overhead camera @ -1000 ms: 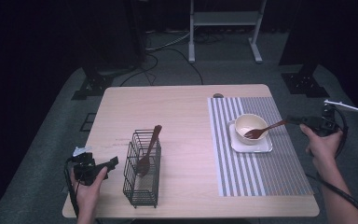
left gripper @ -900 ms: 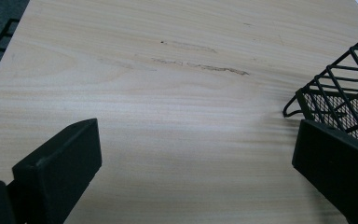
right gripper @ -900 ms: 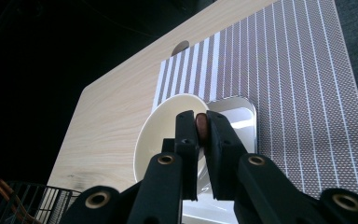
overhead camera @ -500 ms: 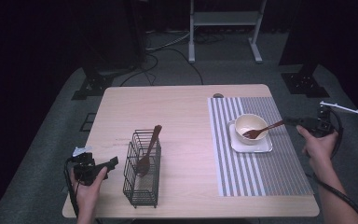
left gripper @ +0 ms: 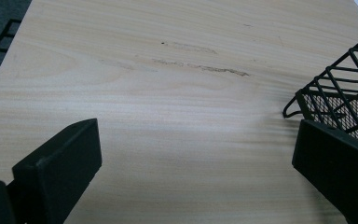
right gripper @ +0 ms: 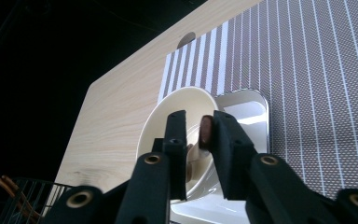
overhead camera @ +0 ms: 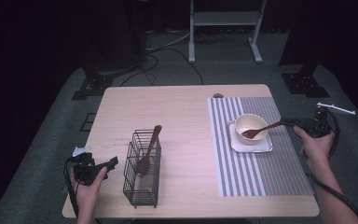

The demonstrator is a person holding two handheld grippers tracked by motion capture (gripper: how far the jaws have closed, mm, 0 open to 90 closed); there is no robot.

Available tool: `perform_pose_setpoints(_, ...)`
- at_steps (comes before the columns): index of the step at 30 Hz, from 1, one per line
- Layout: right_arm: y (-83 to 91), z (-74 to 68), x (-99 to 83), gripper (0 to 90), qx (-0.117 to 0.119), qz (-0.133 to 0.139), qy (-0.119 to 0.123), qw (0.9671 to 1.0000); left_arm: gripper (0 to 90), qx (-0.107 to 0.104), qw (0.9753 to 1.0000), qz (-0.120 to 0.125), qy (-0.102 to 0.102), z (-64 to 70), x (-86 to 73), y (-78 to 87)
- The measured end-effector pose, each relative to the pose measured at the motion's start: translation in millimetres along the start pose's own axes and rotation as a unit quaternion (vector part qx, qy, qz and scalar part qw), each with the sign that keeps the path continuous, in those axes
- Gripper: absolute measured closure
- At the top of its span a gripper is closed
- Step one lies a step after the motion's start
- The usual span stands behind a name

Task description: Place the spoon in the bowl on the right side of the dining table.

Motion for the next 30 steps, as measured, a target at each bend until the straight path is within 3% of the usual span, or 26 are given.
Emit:
perform_pose_setpoints(20,-8.4,15.2,-11.8,68.8,0.006,-0.009,-0.024,0.9996,0.2,0.002,1.0,0.0,0.003,-1.3,0.1,-0.1)
perform_pose_setpoints(30,-12.4,21.4,-22.5,66.6,0.021,-0.018,-0.035,0.999,0.2,0.003,1.0,0.001,0.004,-1.8,0.4,0.5)
Point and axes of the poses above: each handheld gripper's, and its own axes: y roughly backward along the jaws, x roughly out of its top, z roughly to its right, the point moved 3 cm from there along -y, roughly forward along the jaws, and after that the axes turned 5 degrees about z, right-handed, at the moved point
